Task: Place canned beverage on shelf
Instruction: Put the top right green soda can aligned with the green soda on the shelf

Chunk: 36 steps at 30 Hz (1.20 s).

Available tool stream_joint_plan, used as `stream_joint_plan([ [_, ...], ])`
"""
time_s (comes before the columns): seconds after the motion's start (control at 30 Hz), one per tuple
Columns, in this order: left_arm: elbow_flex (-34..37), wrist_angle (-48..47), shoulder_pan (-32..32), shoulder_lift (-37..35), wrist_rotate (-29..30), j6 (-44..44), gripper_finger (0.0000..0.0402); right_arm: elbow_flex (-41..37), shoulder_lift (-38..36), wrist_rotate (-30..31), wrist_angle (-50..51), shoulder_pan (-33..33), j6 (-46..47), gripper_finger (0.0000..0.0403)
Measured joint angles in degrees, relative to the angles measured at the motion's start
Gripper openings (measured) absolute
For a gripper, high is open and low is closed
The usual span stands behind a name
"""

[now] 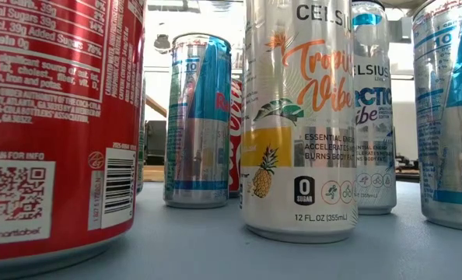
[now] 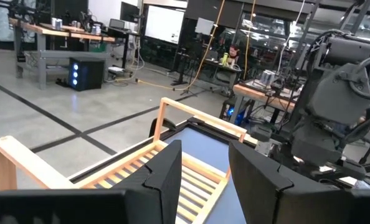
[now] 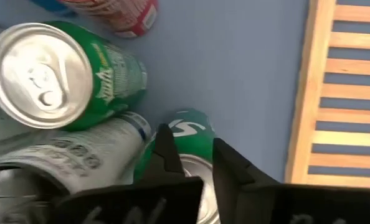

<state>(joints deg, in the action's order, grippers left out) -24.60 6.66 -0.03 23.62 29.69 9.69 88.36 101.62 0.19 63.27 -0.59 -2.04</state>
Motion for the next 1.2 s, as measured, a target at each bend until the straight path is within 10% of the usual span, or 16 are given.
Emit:
stream_joint_plan([
  [0.27,0.0,-0.7,0.0,0.01,0.02,0.0,0.012,2.95,0.0,-0.03,2.32,0.31,-1.45,0.0031],
  [0.77,0.0,-1.32,0.02,0.01,-0.37,-1.55,0.012,3.09,-2.27,-0.07,7.46,-3.29,5.06,0.0278],
  [1.2,0.0,-1.8,0.0,0.02,-1.44,-1.55,0.012,1.26,-1.15,-0.15,5.17,-2.24,5.22,0.0286],
])
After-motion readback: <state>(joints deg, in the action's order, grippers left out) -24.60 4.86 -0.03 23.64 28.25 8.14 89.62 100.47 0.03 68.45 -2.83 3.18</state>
